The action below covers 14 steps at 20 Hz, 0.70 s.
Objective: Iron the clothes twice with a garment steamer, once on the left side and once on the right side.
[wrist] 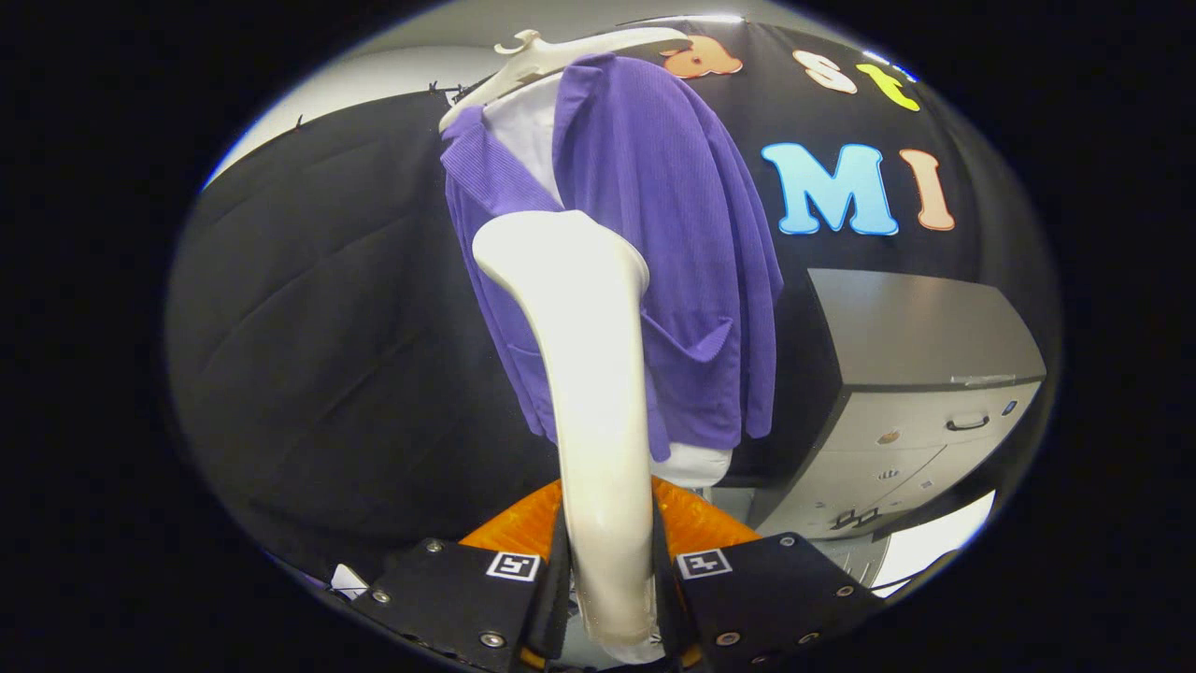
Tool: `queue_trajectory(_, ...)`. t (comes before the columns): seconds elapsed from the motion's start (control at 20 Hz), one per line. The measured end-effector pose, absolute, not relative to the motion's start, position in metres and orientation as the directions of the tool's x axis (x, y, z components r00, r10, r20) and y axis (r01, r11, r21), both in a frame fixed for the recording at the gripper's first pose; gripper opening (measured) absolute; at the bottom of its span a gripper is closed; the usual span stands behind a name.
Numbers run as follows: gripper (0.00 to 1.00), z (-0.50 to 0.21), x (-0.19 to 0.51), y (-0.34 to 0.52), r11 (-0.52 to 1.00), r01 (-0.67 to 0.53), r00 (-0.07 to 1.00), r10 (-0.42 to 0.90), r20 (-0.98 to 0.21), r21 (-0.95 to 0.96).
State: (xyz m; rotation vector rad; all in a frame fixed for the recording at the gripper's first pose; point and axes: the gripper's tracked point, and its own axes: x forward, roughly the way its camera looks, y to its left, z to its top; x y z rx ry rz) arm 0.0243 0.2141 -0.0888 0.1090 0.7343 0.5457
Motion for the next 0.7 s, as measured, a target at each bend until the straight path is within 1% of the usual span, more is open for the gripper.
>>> queue_trajectory(0.2,0.38,-0.039,0.046,0.229,0.845,-0.438,0.677,0.534,-0.507,0.306)
queue_trajectory(0.45,0.38,0.018,0.069,0.257,0.864,-0.438,0.779,0.503,-0.374,0.248)
queue_trajectory(0.6,0.39,0.04,0.08,0.274,0.887,-0.414,0.842,0.458,-0.284,0.204)
queue_trajectory(0.7,0.38,0.047,0.083,0.285,0.898,-0.401,0.866,0.436,-0.247,0.179)
